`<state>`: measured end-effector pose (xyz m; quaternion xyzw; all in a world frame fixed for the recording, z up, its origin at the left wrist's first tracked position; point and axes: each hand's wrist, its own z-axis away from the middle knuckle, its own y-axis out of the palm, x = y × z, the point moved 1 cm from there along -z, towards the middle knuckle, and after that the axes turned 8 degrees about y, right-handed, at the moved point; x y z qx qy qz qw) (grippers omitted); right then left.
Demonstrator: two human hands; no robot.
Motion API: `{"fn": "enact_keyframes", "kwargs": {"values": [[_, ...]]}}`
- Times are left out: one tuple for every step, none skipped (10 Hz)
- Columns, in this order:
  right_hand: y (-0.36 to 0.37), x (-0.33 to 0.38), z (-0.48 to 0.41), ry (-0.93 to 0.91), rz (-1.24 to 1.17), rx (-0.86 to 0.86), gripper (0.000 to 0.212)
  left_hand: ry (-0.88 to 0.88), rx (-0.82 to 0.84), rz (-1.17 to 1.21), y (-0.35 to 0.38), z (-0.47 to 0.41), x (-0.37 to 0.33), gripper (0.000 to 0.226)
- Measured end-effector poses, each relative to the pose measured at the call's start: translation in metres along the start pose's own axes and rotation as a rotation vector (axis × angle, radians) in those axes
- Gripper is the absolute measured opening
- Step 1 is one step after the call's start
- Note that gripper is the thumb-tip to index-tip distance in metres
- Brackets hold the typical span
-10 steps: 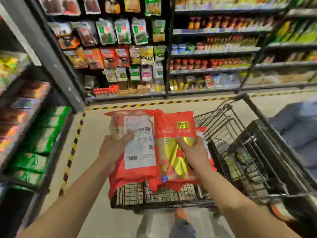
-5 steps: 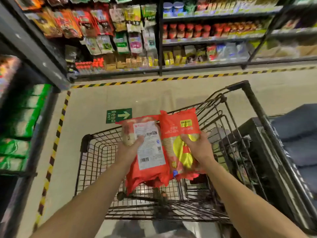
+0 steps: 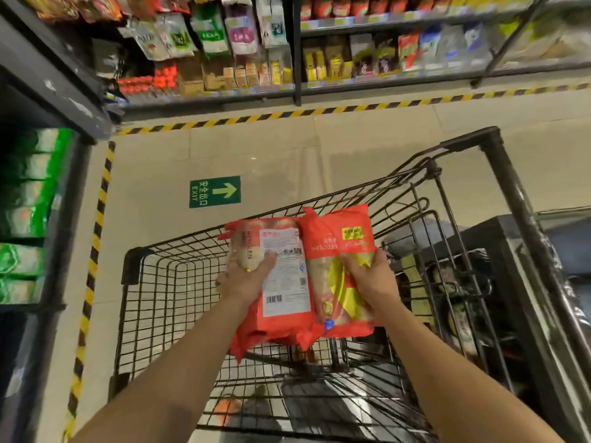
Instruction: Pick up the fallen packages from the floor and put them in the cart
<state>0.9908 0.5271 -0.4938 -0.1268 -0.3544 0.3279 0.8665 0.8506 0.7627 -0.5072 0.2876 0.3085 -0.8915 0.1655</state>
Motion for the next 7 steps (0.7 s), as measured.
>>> {"fn": "enact_keyframes", "kwargs": {"values": [[-0.004,-0.004,-0.007,0.012,0.035,0.005,0.055,-0.021,-0.043,-0.122,0.013,-0.03,0.023,0.145],[-0.006,-0.005,-0.011,0.029,0.056,0.013,0.056,-0.025,-0.035,-0.202,0.01,0.0,-0.012,0.142],[-0.01,-0.002,-0.01,0.036,0.094,0.01,0.067,-0.002,-0.051,-0.238,0.009,0.007,-0.02,0.129],[-0.011,0.0,-0.007,0.036,0.19,-0.047,0.085,0.014,-0.045,-0.192,-0.001,0.016,-0.017,0.127],[-0.011,0.009,0.003,-0.009,0.361,-0.096,0.089,0.029,-0.027,-0.111,-0.022,0.029,-0.009,0.117],[-0.005,0.023,0.028,-0.088,0.633,-0.188,0.091,0.095,-0.088,-0.104,-0.058,0.057,-0.001,0.117],[0.005,0.039,0.065,-0.179,0.826,-0.26,0.089,0.115,-0.178,-0.164,-0.092,0.083,0.014,0.111]]}}
